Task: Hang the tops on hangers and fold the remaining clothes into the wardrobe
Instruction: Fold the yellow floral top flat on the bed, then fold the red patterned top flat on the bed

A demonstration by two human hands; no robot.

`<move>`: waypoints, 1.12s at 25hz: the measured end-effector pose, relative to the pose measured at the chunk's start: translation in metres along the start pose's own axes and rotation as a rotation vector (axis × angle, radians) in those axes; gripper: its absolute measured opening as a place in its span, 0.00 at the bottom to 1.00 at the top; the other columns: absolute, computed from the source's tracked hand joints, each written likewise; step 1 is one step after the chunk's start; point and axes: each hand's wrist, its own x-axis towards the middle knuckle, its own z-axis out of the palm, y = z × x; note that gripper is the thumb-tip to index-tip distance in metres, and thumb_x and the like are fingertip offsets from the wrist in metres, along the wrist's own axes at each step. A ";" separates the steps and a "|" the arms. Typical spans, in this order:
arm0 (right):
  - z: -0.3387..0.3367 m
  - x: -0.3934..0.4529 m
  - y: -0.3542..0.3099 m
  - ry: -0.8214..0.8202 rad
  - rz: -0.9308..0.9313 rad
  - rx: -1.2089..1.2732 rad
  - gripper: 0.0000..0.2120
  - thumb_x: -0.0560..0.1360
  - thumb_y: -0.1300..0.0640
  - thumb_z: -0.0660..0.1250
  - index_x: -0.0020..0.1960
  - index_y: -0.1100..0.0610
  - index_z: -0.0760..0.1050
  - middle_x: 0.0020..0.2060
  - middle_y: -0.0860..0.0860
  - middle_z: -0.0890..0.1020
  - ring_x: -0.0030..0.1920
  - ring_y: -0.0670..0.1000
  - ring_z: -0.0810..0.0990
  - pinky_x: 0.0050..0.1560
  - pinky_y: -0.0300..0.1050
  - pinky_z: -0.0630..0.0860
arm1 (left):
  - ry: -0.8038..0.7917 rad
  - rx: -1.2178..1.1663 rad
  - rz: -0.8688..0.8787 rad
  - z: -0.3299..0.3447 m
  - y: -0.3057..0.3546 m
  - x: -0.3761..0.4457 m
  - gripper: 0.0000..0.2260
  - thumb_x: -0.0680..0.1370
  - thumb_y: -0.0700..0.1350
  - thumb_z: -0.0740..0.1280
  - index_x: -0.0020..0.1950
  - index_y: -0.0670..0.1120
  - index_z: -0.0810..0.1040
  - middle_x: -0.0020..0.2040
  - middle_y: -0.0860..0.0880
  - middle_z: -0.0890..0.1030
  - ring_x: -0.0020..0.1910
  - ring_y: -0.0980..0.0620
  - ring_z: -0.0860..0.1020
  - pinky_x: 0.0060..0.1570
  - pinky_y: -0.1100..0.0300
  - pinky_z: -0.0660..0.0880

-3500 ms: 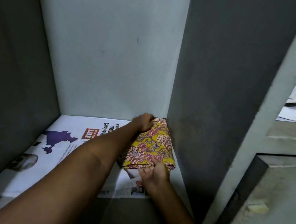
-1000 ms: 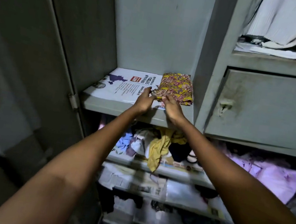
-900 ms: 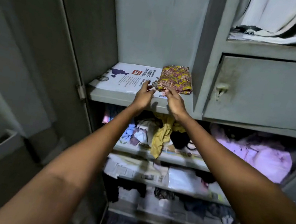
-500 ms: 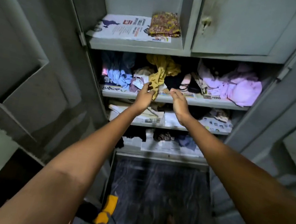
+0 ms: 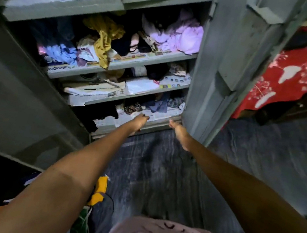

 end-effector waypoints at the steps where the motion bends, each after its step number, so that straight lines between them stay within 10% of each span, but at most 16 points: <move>1: -0.023 -0.006 0.013 0.027 0.020 0.040 0.19 0.82 0.55 0.53 0.68 0.65 0.67 0.64 0.56 0.75 0.68 0.55 0.68 0.59 0.38 0.66 | -0.044 0.043 -0.004 0.023 0.005 -0.003 0.19 0.83 0.49 0.52 0.72 0.41 0.63 0.65 0.44 0.70 0.58 0.44 0.72 0.50 0.56 0.67; 5: -0.126 -0.044 0.058 0.148 0.061 0.158 0.18 0.82 0.54 0.53 0.66 0.62 0.69 0.55 0.51 0.76 0.45 0.43 0.74 0.31 0.24 0.67 | -0.182 0.183 0.004 0.127 0.030 -0.019 0.16 0.84 0.49 0.50 0.41 0.46 0.69 0.37 0.47 0.69 0.32 0.52 0.66 0.32 0.61 0.61; 8: -0.212 -0.076 0.085 0.242 0.101 0.241 0.18 0.82 0.54 0.53 0.63 0.64 0.71 0.53 0.51 0.77 0.45 0.45 0.76 0.26 0.24 0.67 | -0.284 0.188 0.008 0.217 0.052 -0.023 0.15 0.83 0.50 0.52 0.38 0.49 0.67 0.35 0.49 0.69 0.30 0.54 0.66 0.30 0.62 0.60; 12: -0.327 -0.110 0.130 0.430 0.146 0.338 0.15 0.82 0.52 0.54 0.38 0.54 0.70 0.26 0.43 0.79 0.30 0.40 0.75 0.29 0.31 0.70 | -0.406 0.170 0.034 0.341 0.098 -0.037 0.14 0.83 0.50 0.52 0.39 0.48 0.68 0.36 0.49 0.71 0.30 0.55 0.70 0.30 0.64 0.64; 28: -0.624 -0.178 0.188 1.048 0.166 0.845 0.16 0.82 0.50 0.53 0.58 0.57 0.74 0.55 0.53 0.76 0.56 0.51 0.76 0.46 0.38 0.68 | -0.808 0.620 0.376 0.696 0.325 -0.046 0.19 0.83 0.47 0.54 0.70 0.38 0.66 0.68 0.41 0.70 0.62 0.44 0.71 0.59 0.54 0.68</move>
